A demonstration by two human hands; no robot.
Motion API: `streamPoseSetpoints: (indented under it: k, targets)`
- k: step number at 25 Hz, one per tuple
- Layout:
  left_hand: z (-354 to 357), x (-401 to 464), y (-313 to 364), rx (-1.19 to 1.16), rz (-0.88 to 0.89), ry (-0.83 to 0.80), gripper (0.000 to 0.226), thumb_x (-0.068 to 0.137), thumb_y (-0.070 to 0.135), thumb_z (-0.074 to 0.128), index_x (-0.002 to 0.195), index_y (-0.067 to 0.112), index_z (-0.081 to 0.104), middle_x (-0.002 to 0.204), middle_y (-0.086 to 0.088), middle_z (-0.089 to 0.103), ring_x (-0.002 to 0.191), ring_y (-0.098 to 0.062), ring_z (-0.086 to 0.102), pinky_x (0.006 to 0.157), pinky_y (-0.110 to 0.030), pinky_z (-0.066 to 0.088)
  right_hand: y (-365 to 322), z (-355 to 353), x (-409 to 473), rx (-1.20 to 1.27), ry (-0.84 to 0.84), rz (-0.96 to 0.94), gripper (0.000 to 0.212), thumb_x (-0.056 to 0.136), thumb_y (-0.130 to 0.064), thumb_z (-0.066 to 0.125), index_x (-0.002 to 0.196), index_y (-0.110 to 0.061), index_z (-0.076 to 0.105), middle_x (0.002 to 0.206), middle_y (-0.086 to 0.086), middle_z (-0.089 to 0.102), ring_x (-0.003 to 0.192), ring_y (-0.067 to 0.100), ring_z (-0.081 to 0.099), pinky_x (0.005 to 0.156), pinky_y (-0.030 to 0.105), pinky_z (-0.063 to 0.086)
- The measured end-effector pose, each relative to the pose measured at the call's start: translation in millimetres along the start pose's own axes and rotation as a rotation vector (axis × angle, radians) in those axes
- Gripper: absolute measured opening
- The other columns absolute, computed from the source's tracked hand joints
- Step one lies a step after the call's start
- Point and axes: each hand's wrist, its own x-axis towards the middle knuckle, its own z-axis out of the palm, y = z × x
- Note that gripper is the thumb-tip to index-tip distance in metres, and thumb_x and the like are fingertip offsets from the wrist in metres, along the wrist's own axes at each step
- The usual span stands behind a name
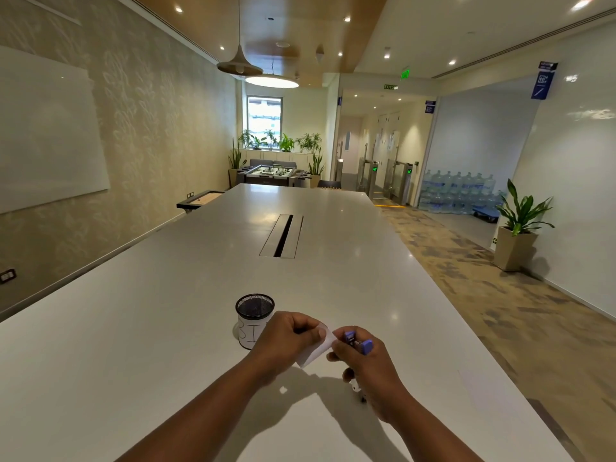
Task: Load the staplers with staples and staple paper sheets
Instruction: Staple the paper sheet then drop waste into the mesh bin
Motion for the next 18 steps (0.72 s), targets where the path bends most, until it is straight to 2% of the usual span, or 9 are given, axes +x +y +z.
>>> streamPoseSetpoints:
  k: [3,7,12,18]
  targets:
    - [-0.3,-0.5,2.3,-0.017,0.019,-0.009,0.016,0.089,0.017,0.076,0.078,0.028,0.081,0.088,0.014,0.079,0.078,0.001,0.071,0.071,-0.02,0.053,-1.8,1.6,-2.9,-0.131,0.002,-0.033,0.004,0.091,-0.019,0.072,0.095,-0.017,0.071,0.081,0.008,0.075,0.076,0.019,0.072,0.061,0.031,0.051]
    - [2.3,-3.7,1.9,-0.051,0.004,0.023,0.009,0.086,0.015,0.079,0.08,0.02,0.083,0.085,0.008,0.08,0.079,-0.004,0.073,0.069,-0.021,0.054,-7.4,5.7,-7.6,-0.111,0.048,-0.055,0.009,0.089,-0.021,0.076,0.087,-0.013,0.071,0.074,0.012,0.074,0.059,0.008,0.064,0.056,0.028,0.048]
    - [1.5,-5.5,4.6,-0.127,0.015,0.037,0.009,0.081,0.011,0.084,0.075,0.015,0.078,0.078,0.001,0.079,0.069,-0.005,0.07,0.062,-0.019,0.053,-9.9,10.7,-12.3,-0.039,0.089,-0.079,0.016,0.088,-0.028,0.077,0.086,-0.014,0.071,0.074,0.013,0.073,0.06,0.01,0.062,0.054,0.024,0.047]
    - [0.3,-4.0,3.0,-0.121,0.051,0.069,0.017,0.078,0.013,0.087,0.074,0.012,0.071,0.07,-0.003,0.073,0.066,-0.01,0.064,0.061,-0.026,0.051,-12.8,13.3,-12.8,-0.02,0.129,-0.113,0.023,0.088,-0.027,0.077,0.085,-0.007,0.067,0.074,0.011,0.074,0.056,0.008,0.058,0.051,0.019,0.045]
